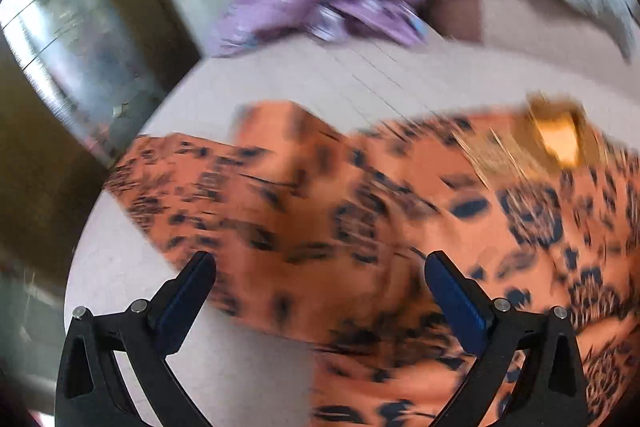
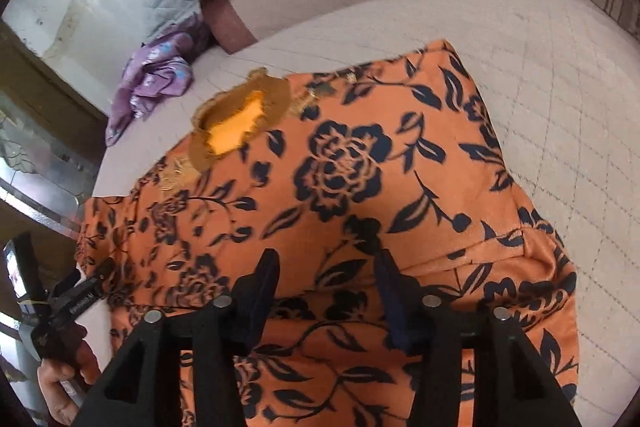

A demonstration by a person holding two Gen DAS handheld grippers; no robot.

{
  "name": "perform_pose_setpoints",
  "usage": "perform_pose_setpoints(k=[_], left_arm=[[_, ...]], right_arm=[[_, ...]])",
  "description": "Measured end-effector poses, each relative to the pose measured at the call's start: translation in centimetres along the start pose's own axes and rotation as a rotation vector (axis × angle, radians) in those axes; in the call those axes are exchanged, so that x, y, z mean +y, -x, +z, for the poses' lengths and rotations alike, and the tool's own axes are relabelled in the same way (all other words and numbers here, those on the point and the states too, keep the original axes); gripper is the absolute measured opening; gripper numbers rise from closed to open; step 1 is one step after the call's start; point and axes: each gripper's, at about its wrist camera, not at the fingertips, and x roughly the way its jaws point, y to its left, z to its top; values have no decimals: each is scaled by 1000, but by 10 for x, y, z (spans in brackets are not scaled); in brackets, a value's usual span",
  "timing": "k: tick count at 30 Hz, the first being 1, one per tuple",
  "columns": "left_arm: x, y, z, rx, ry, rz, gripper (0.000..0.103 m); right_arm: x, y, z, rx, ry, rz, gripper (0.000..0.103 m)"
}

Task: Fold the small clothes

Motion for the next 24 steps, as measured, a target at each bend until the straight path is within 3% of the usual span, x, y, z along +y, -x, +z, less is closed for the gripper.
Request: perform_pose_setpoints(k=[4, 8, 10, 12, 14, 16, 18, 21, 23, 24], left_arm=[[88, -3, 2, -29, 270, 91, 103], [163, -33, -10, 25, 513, 197, 103], [194, -57, -15, 60, 596, 213, 103], [210, -76, -13, 89, 616, 198, 103], [227, -97, -11, 135, 653, 122, 103], [238, -111, -9, 141, 698, 71, 101], [241, -123, 0, 123, 695, 75, 100], [238, -138, 16, 90, 629, 62, 85], [234, -145, 25, 66, 577, 71, 64], [230, -148, 28, 60, 548, 92, 60]], right_arm=[[7, 13, 0, -34, 12, 44, 62], [5, 12, 0, -17, -11, 73, 62], [1, 7, 0, 3, -36, 86, 62], [0, 2, 2, 19, -58, 98, 62], [1, -1, 5, 27, -70, 114, 62], [4, -3, 6, 24, -61, 109, 62], [7, -6, 7, 22, -36, 86, 62], [3, -13, 9, 38, -40, 73, 62], [-2, -16, 11, 43, -56, 66, 62], [-4, -18, 13, 41, -65, 64, 62]])
